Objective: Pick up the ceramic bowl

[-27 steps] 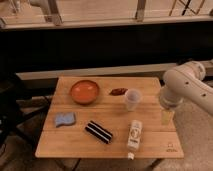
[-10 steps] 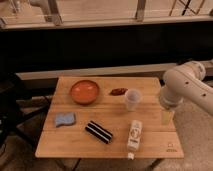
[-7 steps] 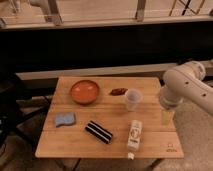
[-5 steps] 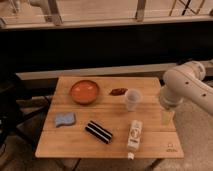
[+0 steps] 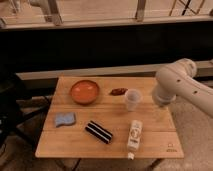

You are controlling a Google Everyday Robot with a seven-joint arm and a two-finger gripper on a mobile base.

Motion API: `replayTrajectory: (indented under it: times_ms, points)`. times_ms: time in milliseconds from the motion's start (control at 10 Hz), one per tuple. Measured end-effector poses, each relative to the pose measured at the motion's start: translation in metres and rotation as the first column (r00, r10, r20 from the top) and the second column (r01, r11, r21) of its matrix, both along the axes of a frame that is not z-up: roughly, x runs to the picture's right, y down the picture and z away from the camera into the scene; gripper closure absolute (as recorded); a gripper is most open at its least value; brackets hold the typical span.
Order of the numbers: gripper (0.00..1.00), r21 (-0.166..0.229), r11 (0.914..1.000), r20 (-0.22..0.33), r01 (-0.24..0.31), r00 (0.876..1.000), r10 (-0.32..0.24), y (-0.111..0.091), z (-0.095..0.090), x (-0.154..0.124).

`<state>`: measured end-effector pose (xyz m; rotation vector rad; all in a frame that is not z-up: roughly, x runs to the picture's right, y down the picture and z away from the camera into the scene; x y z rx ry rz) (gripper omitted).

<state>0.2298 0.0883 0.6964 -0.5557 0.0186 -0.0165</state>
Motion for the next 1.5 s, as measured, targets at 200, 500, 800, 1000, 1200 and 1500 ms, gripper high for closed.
replayTrajectory:
  times_ms: [200,500,800,1000,1200,1500]
  points:
    - [0.2,0.012,0.9996,0.018,0.024,1.0,-0.025,-0.011,0.007,-0.017]
    - [0.2,0.01,0.9988,0.042,0.049,0.998,-0.049,-0.014,0.011,-0.037]
    - [0.2,0.015,0.9968,0.084,0.079,0.993,-0.08,-0.024,0.02,-0.078]
    - [0.2,0.012,0.9945,0.101,0.104,0.989,-0.105,-0.027,0.024,-0.085]
    - [0.2,0.012,0.9924,0.122,0.122,0.985,-0.123,-0.028,0.027,-0.096]
    - [0.2,0.016,0.9874,0.144,0.158,0.977,-0.158,-0.033,0.035,-0.131]
